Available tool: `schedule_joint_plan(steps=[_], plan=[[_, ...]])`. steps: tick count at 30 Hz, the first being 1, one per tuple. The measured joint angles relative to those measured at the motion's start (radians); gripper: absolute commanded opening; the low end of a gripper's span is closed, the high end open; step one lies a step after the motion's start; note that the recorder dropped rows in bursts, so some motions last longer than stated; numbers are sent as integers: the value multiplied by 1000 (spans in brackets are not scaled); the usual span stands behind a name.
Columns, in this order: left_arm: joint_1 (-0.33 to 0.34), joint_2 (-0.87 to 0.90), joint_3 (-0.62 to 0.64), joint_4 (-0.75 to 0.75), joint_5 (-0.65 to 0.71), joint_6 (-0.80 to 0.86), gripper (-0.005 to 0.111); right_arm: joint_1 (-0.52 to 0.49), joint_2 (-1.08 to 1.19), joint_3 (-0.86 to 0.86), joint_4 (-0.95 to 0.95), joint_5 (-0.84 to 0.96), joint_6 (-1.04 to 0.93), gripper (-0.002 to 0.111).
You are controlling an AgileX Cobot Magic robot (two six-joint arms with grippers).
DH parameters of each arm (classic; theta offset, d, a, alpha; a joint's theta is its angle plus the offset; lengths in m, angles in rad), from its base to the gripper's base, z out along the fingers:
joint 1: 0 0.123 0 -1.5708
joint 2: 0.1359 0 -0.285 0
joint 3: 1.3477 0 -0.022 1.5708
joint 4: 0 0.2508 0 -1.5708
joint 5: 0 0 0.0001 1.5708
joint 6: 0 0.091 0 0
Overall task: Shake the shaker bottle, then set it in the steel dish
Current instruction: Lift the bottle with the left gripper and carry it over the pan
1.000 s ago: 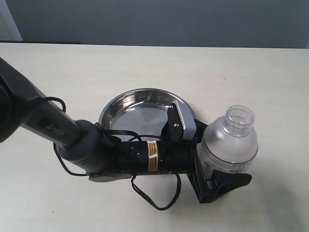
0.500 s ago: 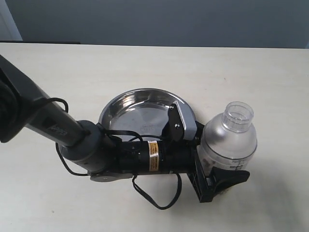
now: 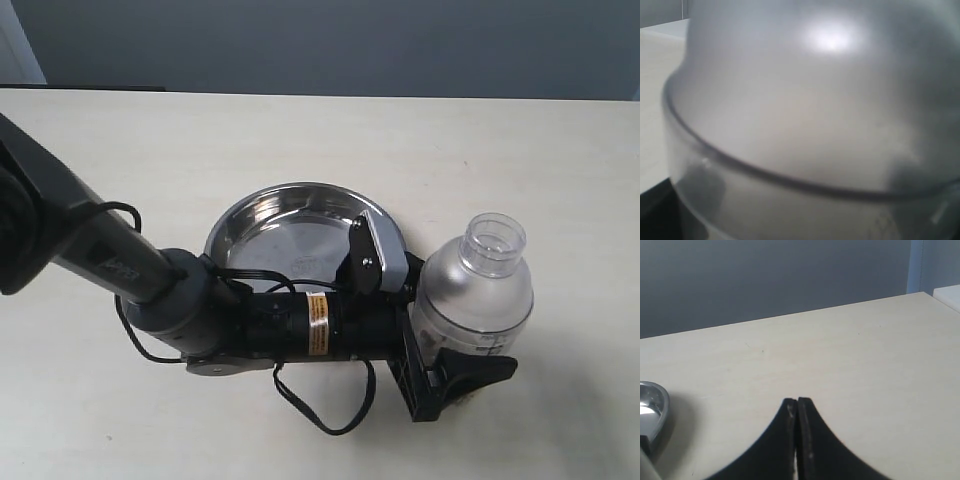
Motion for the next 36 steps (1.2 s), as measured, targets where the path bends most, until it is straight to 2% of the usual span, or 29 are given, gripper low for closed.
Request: schedule_joint_plan(steps=[2, 3, 13, 24, 28, 31, 34, 36], plan=[[0, 0, 0, 0, 0, 0, 1, 0, 0, 0, 0, 0, 0, -1], [0, 0, 0, 0, 0, 0, 0, 0, 0, 0, 0, 0, 0, -1], [0, 0, 0, -65, -2, -109, 1, 0, 0, 0, 0, 0, 0, -1], [0, -2, 0, -57, 0, -123, 0, 0, 0, 0, 0, 0, 0, -1], [-4, -45, 0, -39, 47, -129, 0, 0, 0, 0, 0, 0, 0, -1], [-6, -140, -5, -47, 158, -133, 0, 0, 0, 0, 0, 0, 0, -1], [-10, -275, -54, -70, 418, -69, 0, 0, 0, 0, 0, 0, 0, -1], [-10, -374, -107, -121, 615, 46, 0, 0, 0, 0, 0, 0, 0, -1]])
